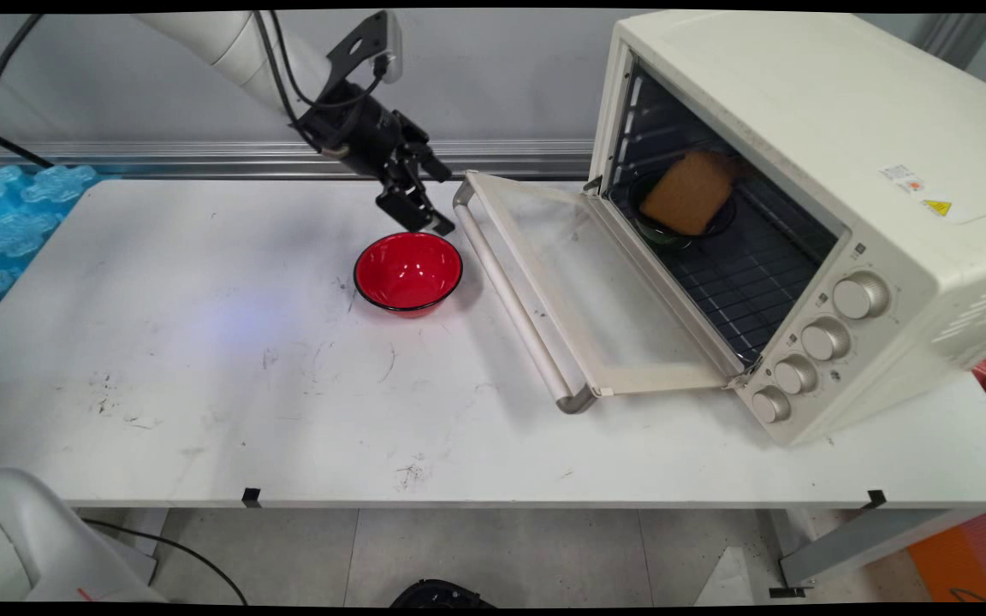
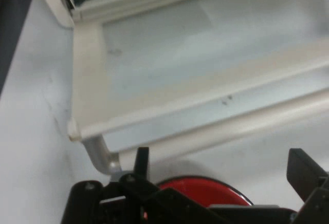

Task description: Close the oven

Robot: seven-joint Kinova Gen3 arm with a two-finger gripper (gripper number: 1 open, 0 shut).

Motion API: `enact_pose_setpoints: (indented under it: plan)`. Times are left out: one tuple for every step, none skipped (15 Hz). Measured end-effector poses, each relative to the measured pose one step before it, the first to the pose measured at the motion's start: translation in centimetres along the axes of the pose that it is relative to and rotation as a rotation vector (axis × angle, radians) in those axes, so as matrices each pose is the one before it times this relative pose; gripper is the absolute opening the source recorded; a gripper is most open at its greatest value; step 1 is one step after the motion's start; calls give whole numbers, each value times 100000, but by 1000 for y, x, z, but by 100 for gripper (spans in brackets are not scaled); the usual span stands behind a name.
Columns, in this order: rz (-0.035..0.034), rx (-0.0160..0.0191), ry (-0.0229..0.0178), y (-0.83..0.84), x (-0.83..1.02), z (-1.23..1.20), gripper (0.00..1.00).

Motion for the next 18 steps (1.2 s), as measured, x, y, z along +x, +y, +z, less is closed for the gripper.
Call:
enact_pose_setpoints:
  plan:
    - [-921,-673,-760,127,-365,-68,100]
    - [-629,-525,-550,87,-252,-15,0]
    - [-448,-397,-310,60,-159,0,0]
    - [-602,-569,-428,91,-224,8,0]
    - [-518,-476,-315,75,-170,40,0]
    - [-467,-436,-324,68,-168,40,0]
    - [-709,-559,-350,96,-204,96,0]
    - [-603,-435,-268,76,-158,99,0]
    - [-670,-447,-239,92,-181,123,0]
    - [-383,-253,-121,54,-94,81,0]
    - [-732,-379,-130,103,-152,165,0]
    - [-695,-315,-140,116,-141,171,0]
    - [-856,-280,-119,132,-174,217,0]
    - [-792,-218,-137,131,-166,216,0]
    - [-963,-221,-59,166,-223,291,0]
    - [-963,-284,2,205,-245,331,0]
    - [-763,-311,27,200,-206,315,0]
    - [-867,-383,252,247,-219,403,0]
